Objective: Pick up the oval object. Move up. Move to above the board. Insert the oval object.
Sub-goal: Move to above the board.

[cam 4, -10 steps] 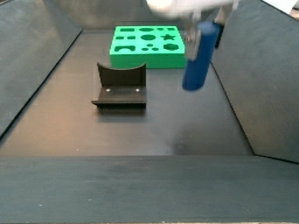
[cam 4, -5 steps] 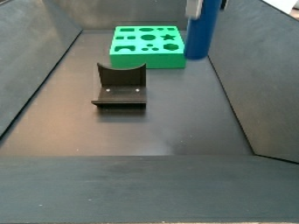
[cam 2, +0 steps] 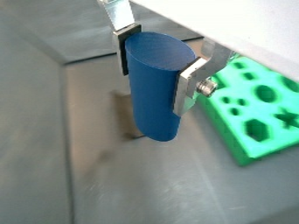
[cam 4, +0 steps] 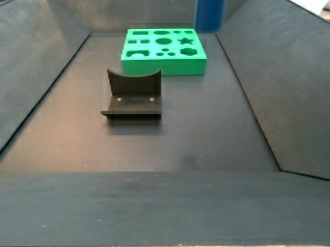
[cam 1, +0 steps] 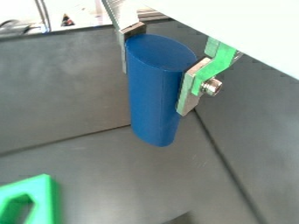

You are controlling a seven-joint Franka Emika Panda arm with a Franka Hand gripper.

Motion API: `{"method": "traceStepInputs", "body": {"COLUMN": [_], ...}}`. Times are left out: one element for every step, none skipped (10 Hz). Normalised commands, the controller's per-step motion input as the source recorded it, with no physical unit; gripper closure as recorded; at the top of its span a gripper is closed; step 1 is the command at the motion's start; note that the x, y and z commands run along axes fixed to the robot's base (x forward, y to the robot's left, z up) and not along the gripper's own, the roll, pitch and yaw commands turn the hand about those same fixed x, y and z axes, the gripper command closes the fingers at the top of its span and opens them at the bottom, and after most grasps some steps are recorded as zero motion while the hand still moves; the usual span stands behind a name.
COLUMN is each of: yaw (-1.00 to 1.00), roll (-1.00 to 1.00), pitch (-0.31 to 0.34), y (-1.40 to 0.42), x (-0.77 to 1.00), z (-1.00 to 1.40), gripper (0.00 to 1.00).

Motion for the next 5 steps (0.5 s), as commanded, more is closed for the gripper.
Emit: {"method": "traceStepInputs", "body": {"yaw": [-1.00, -1.00, -1.00, -1.00, -0.83], "roll": [-0.02, -0.03, -0.03, -0.05, -0.06], "pitch": [0.070, 0.080, 0.100, 0.126, 0.150], "y": [-1.00, -1.00, -1.00, -1.00, -1.00], "x": [0.09, 0.09, 0.09, 0.09, 0.09], "z": [0.21, 0.22, 0.23, 0.23, 0.23], "gripper": [1.00, 1.00, 1.00, 1.00, 1.00]}}
